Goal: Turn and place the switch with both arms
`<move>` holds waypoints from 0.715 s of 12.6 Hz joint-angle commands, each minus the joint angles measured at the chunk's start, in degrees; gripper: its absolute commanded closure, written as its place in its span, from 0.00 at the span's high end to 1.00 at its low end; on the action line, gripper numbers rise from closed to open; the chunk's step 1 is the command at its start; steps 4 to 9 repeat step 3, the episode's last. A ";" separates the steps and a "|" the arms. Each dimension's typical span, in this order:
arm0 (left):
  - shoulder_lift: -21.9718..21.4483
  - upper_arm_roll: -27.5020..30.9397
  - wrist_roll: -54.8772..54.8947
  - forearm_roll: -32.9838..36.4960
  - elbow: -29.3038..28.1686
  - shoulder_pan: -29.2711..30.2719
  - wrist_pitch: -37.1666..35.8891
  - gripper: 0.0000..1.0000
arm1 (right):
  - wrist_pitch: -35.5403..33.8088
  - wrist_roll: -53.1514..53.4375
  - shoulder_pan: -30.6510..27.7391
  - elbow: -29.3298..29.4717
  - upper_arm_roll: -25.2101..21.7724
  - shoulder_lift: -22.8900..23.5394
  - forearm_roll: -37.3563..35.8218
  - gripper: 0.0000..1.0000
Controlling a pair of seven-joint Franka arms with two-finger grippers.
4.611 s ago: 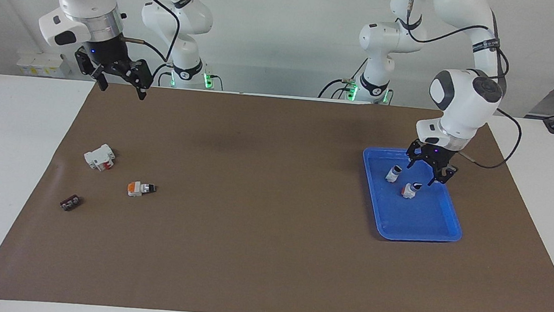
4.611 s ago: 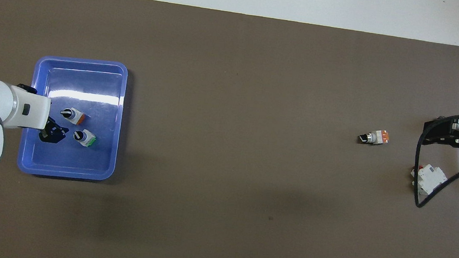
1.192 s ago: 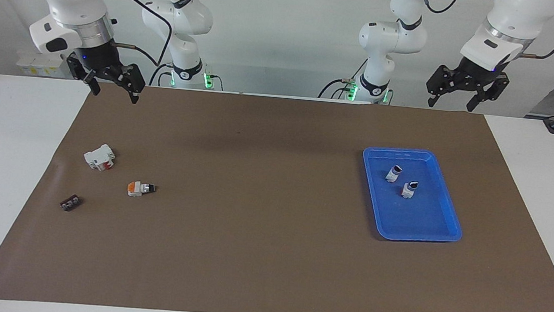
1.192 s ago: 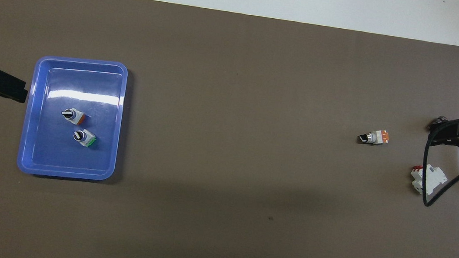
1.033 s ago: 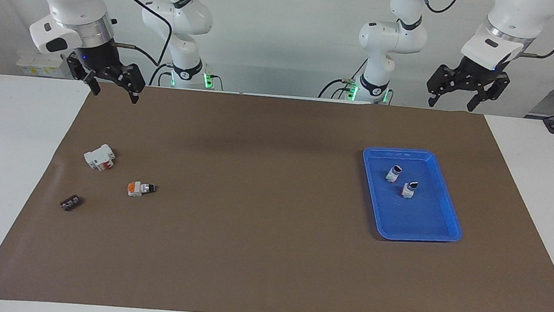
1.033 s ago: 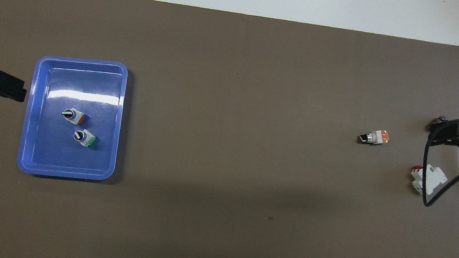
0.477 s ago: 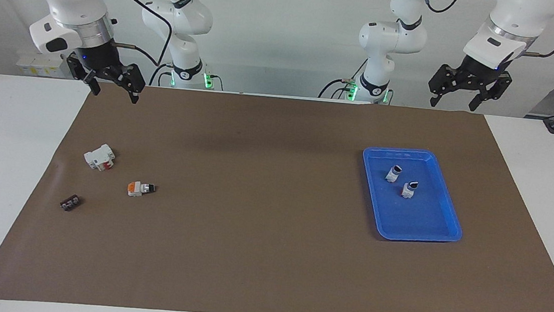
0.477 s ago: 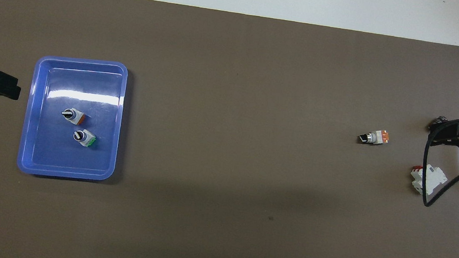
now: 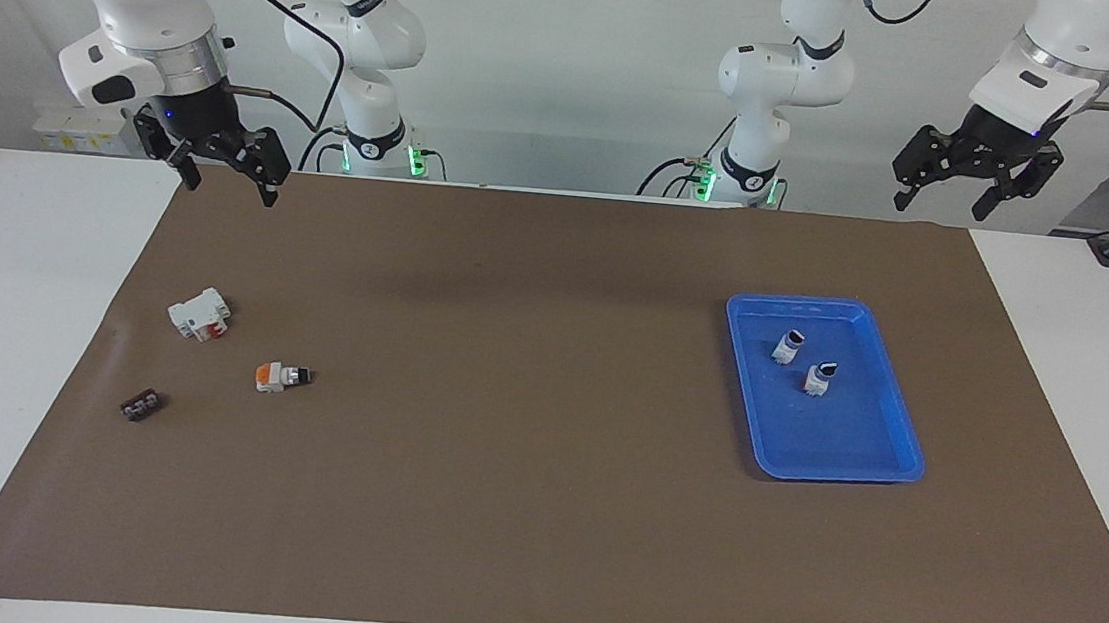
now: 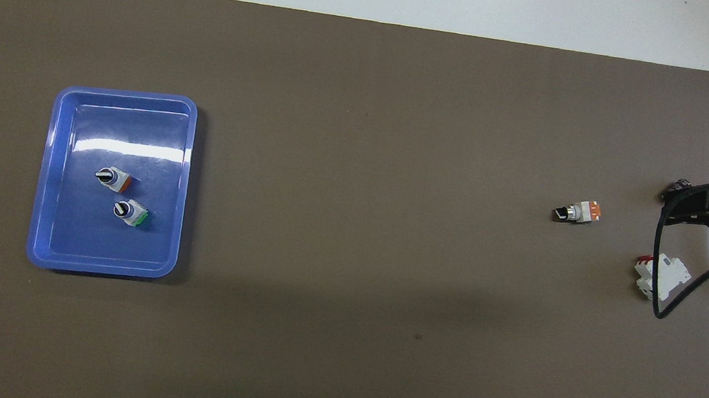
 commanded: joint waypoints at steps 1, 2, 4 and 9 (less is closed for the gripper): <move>0.48 -0.80 1.09 0.58 1.22 -0.19 -0.41 1.00 | 0.82 -0.96 -0.44 -1.53 0.16 -1.25 1.09 1.00; 0.48 -0.80 1.09 0.32 1.22 -0.11 -0.58 1.00 | 0.90 -0.96 -0.44 -1.53 0.16 -1.25 1.09 1.00; 0.31 -0.80 1.18 0.23 1.22 -0.20 -0.58 1.00 | 0.82 -0.96 -0.44 -1.44 0.16 -1.25 1.09 1.00; 0.31 -0.80 1.18 0.23 1.22 -0.20 -0.58 1.00 | 0.82 -0.96 -0.44 -1.44 0.16 -1.25 1.09 1.00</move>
